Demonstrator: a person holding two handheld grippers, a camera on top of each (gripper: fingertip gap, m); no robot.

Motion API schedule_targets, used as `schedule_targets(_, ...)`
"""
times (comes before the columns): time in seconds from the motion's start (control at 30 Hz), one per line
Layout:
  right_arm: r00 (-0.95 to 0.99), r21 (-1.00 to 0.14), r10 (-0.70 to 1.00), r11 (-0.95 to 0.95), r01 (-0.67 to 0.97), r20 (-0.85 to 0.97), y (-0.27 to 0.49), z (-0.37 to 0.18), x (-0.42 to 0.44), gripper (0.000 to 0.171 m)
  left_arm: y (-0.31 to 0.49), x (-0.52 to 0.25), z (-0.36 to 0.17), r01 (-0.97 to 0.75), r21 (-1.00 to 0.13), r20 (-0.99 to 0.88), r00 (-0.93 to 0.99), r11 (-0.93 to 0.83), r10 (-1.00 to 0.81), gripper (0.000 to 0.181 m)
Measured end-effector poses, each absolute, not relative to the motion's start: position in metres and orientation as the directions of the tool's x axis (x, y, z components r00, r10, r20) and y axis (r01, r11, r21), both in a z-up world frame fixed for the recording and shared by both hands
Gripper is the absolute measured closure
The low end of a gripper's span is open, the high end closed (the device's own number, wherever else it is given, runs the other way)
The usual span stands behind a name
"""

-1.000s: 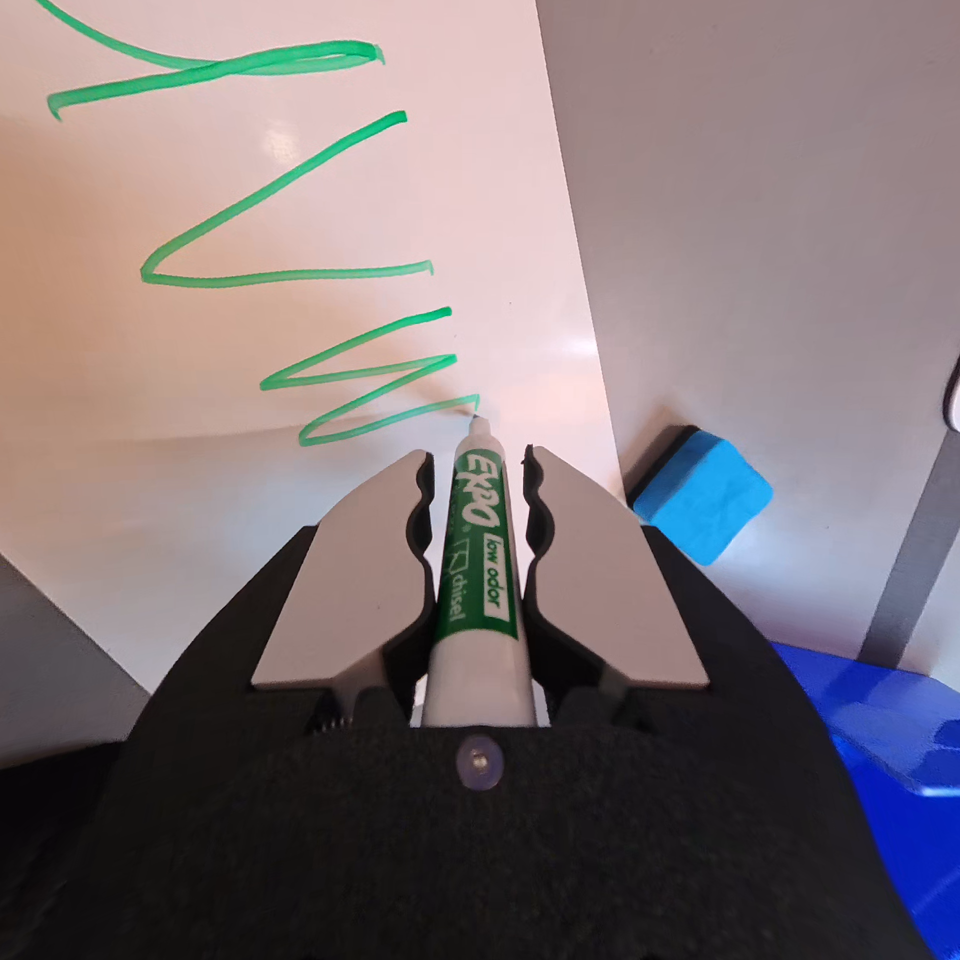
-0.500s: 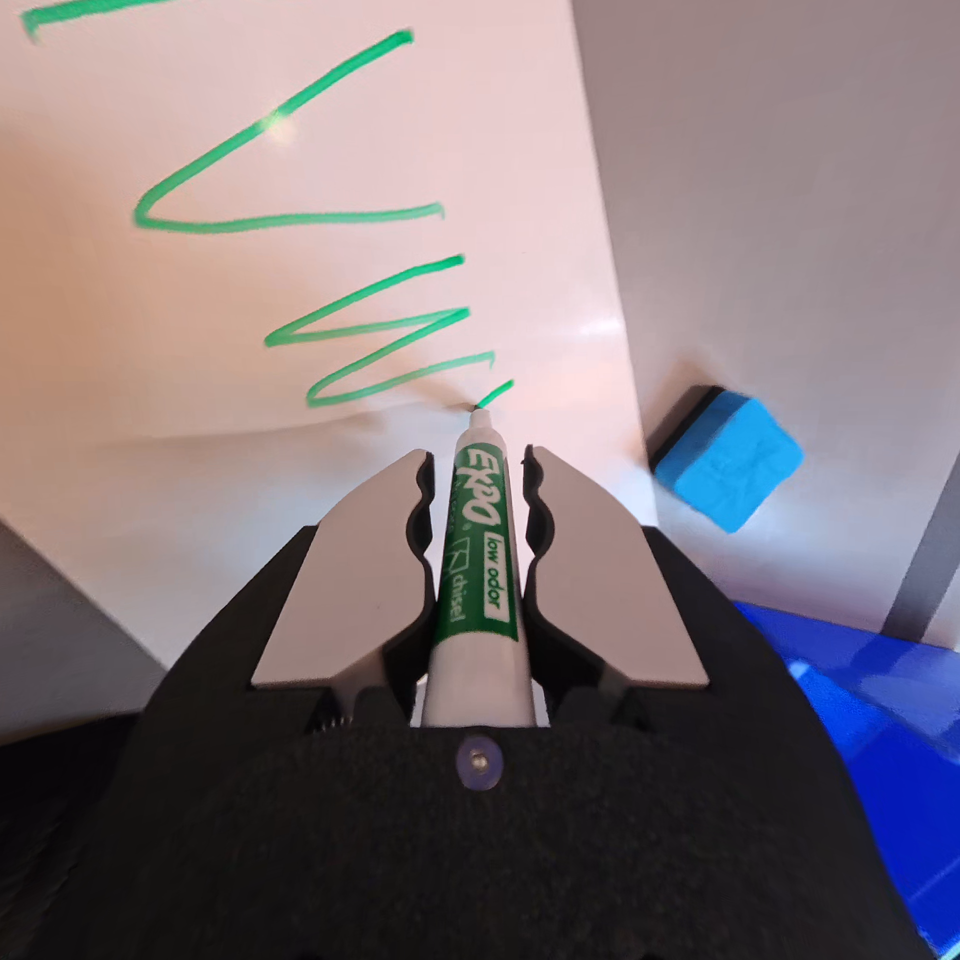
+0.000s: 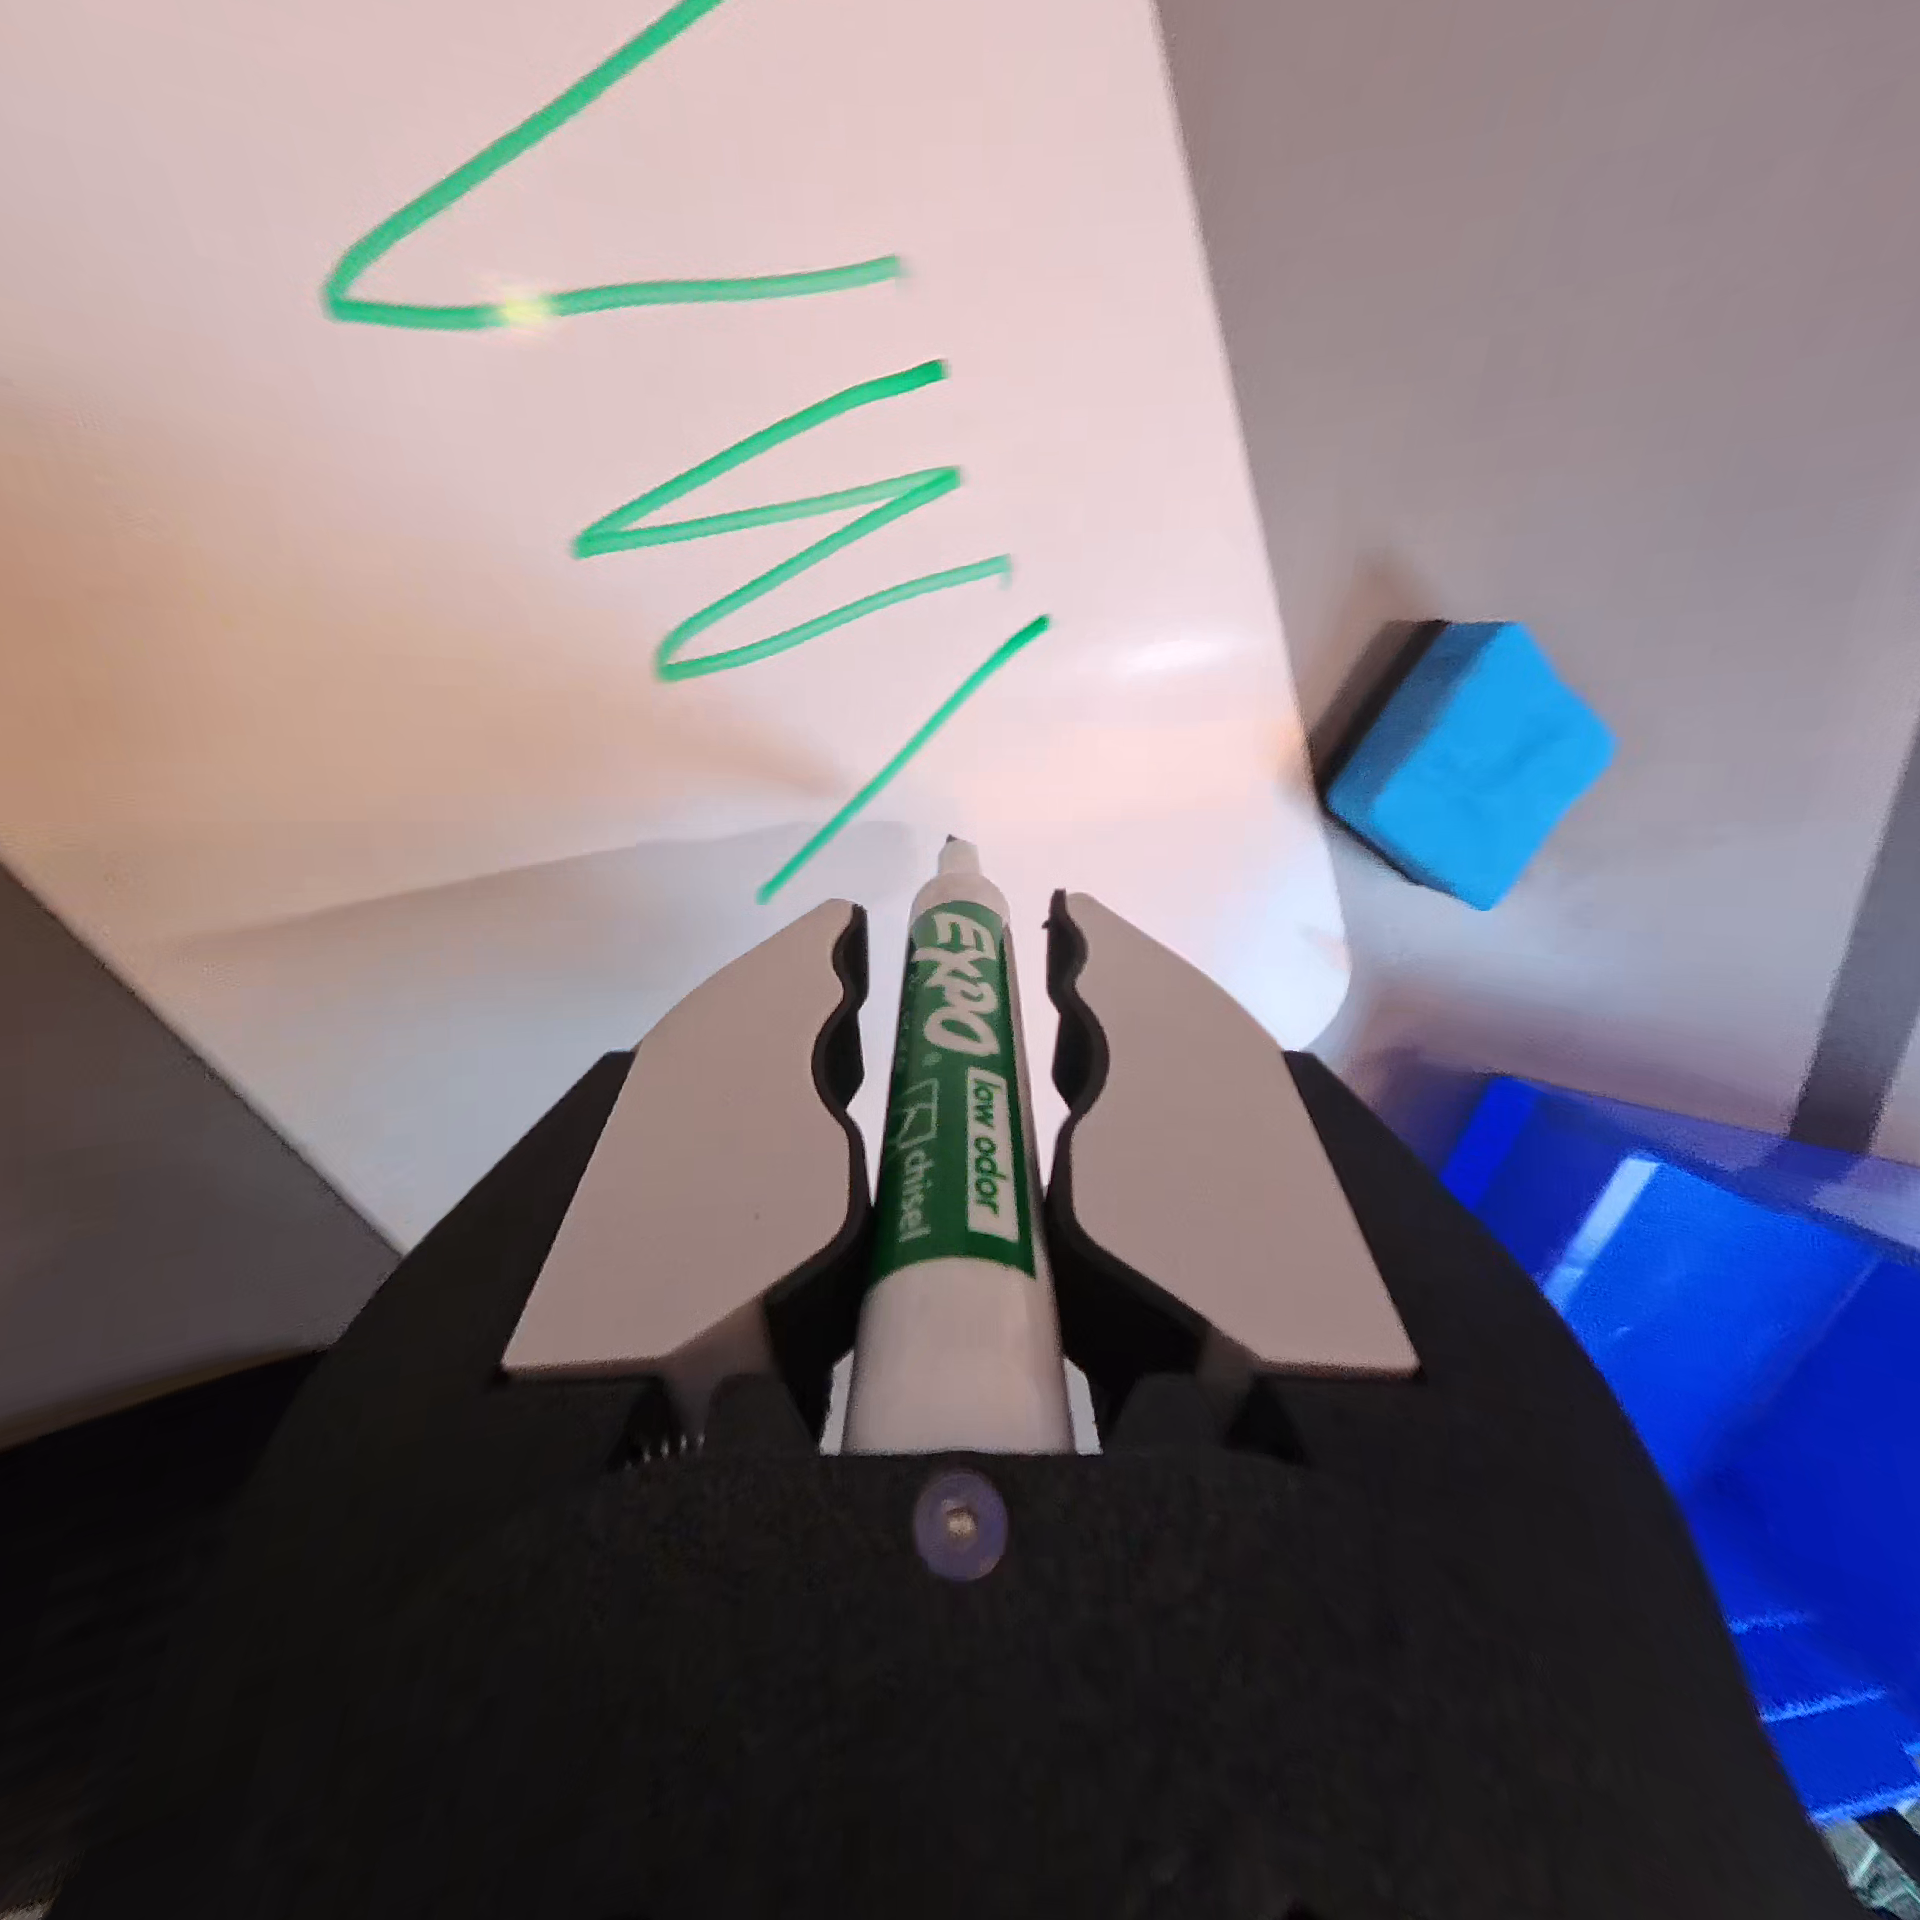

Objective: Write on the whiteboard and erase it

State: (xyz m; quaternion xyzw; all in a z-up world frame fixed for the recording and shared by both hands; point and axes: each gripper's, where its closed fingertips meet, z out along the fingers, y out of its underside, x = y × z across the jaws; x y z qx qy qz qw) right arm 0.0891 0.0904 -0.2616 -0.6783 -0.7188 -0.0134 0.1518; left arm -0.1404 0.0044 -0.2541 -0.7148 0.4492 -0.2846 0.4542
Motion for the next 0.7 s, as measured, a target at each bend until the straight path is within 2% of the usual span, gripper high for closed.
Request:
schedule_targets(0.2, 0.005, -0.216, 0.963, 0.055, 0.975, 0.269, 0.122, -0.267, 0.082, 0.137, 0.004, -0.14, -0.254, -0.383, -0.905, 0.002, 0.43, -0.184, -0.903, 0.161)
schedule_targets(0.33, 0.001, -0.184, 0.965, 0.048, 0.982, 0.26, 0.123, -0.274, 0.084, 0.138, 0.004, -0.14, -0.254, -0.379, -0.906, 0.008, 0.429, -0.188, -0.903, 0.161)
schedule_targets(0.7, -0.09, -0.199, 0.988, 0.114, 0.973, 0.126, 0.059, -0.276, 0.07, 0.138, 0.004, -0.14, -0.254, -0.385, -0.904, 0.004, 0.427, -0.185, -0.904, 0.161)
